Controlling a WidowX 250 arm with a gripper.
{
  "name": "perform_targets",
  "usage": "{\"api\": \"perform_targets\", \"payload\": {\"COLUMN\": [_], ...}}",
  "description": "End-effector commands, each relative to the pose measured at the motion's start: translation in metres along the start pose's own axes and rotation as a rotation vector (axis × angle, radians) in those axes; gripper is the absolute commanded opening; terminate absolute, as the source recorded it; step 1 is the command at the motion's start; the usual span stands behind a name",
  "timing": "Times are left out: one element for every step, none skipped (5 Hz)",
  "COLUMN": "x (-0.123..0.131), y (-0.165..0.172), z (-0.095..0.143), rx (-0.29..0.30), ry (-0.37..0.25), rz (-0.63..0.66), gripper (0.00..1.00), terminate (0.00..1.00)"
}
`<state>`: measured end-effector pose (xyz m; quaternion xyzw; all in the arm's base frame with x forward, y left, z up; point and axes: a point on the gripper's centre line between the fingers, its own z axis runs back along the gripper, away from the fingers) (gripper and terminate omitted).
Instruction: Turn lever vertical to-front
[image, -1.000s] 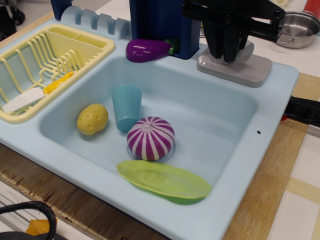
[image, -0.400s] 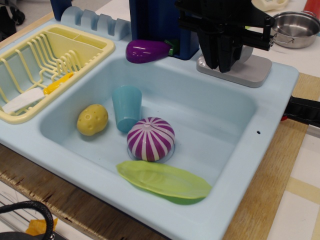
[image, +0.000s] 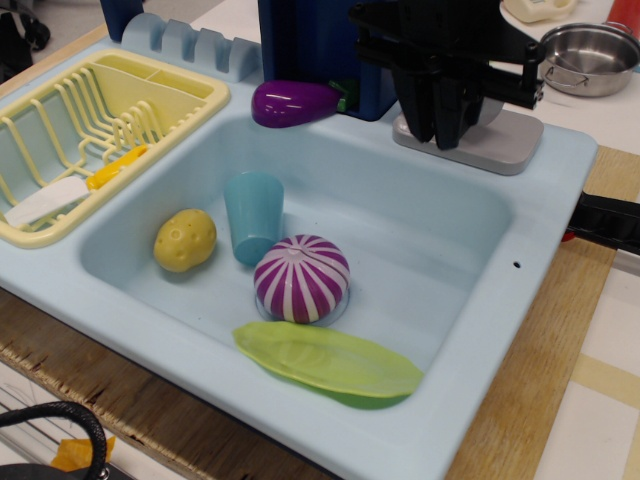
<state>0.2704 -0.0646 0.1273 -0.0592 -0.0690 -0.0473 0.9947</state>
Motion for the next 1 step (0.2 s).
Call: {"api": "perform_targets", "payload": {"x": [-0.0285], "y": [0.0042], "z": [-0.0271], "rx": [-0.028], "ry": [0.143], "rz": [0.057], "gripper": [1.0], "terminate": [1.0]}}
